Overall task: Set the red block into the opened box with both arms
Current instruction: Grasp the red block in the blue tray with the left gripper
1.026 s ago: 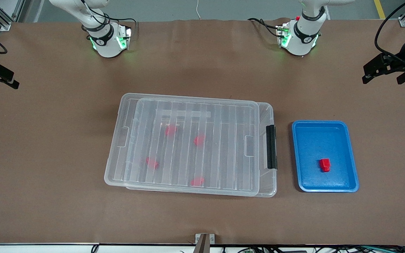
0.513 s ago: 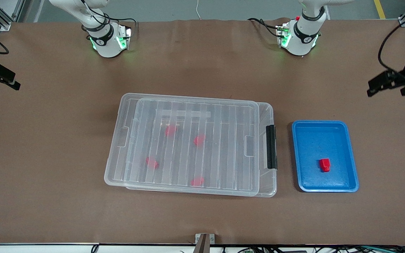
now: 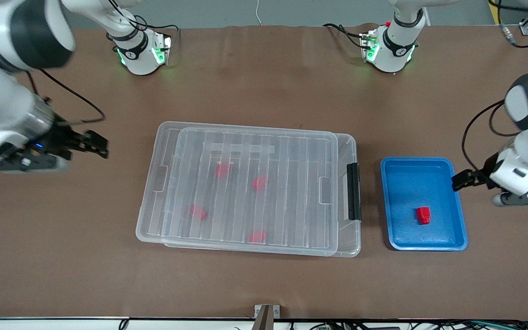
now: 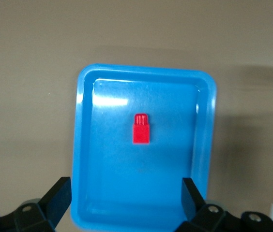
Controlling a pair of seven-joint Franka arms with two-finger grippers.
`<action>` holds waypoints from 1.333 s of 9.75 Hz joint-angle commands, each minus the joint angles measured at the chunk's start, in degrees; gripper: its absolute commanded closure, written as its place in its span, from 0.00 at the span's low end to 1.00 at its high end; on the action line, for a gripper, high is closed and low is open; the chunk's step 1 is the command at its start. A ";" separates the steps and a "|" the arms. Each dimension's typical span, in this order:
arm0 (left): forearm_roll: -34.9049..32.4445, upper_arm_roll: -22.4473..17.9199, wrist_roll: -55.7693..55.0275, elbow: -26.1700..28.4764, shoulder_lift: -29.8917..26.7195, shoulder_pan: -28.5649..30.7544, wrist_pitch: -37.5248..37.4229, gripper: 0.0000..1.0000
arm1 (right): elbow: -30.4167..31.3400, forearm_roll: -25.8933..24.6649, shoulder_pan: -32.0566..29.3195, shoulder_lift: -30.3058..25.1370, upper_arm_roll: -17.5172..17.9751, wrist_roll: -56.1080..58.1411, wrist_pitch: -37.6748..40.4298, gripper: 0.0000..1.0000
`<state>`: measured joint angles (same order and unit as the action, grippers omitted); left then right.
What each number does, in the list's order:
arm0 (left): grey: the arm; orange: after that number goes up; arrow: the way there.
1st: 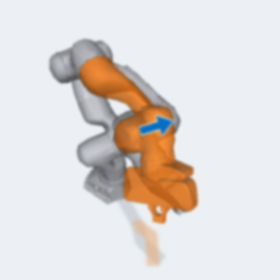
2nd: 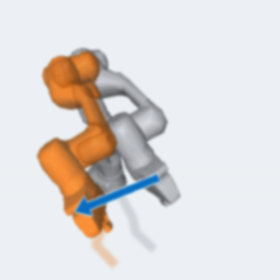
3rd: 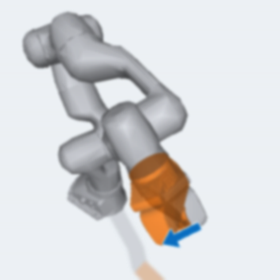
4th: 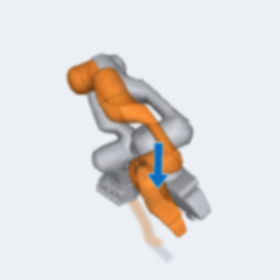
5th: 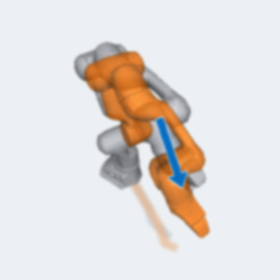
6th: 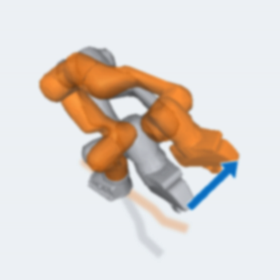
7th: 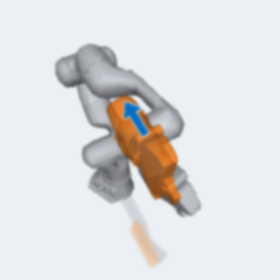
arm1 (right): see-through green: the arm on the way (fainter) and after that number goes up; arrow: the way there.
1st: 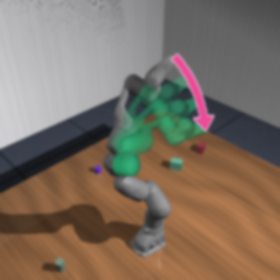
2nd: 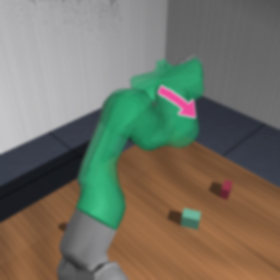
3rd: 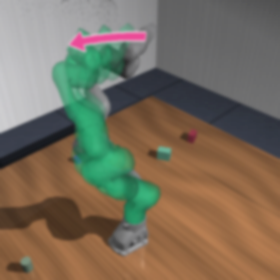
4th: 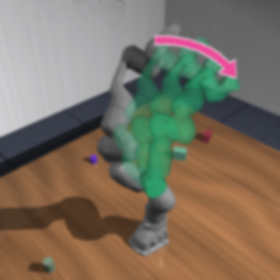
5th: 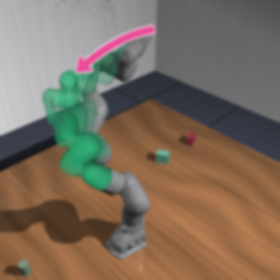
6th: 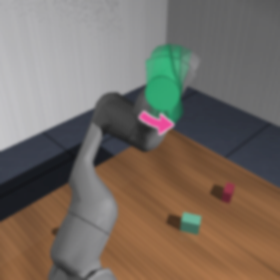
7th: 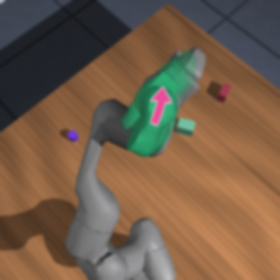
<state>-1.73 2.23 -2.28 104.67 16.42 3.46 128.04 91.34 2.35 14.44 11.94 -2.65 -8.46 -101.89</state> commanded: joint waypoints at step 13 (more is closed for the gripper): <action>-0.82 0.40 -0.62 -8.34 25.25 -0.12 10.57 0.82 | 3.50 -3.93 -5.00 13.29 -0.42 6.15 -6.05 0.00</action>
<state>-1.73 2.64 -2.28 96.70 40.40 3.44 138.37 93.90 0.12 13.86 25.85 -3.67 -5.66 -109.01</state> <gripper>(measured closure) 0.476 0.000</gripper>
